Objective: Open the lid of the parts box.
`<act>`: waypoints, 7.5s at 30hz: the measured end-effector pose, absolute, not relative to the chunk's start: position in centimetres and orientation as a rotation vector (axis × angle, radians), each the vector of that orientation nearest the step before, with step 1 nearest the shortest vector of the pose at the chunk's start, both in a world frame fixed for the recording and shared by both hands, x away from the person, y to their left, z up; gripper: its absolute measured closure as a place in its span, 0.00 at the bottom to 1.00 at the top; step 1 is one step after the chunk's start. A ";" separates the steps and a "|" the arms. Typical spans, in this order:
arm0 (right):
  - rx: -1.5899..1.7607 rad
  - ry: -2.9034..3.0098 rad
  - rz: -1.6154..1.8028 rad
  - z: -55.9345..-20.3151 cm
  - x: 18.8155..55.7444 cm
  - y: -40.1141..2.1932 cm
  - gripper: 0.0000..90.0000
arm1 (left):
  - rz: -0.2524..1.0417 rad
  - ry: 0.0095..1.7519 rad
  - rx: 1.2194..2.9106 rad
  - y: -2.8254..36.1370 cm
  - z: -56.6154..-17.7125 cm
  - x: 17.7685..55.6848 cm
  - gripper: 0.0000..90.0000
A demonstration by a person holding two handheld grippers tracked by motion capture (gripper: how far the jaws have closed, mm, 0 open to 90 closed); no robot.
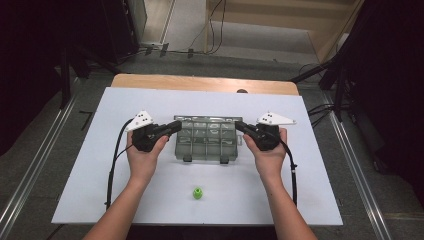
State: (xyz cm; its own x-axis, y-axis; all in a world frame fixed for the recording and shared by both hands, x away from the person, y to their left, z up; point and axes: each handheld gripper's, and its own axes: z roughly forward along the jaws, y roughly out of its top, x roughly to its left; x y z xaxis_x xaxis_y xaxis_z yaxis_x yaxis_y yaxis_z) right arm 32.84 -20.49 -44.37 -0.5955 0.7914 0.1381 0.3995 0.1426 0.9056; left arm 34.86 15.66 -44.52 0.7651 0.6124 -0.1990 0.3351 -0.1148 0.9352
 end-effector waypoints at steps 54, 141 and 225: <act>1.072 2.041 1.519 -41.7 34.3 -21.9 0.95 | 0.354 0.799 1.746 15.8 -44.6 41.0 0.83; 1.555 1.838 1.366 -48.9 42.0 -20.0 0.89 | 0.346 1.050 1.788 13.9 -48.1 45.0 0.93; 1.758 1.892 1.400 -52.1 44.2 -21.0 0.88 | 0.032 1.255 1.731 14.7 -51.0 46.8 0.82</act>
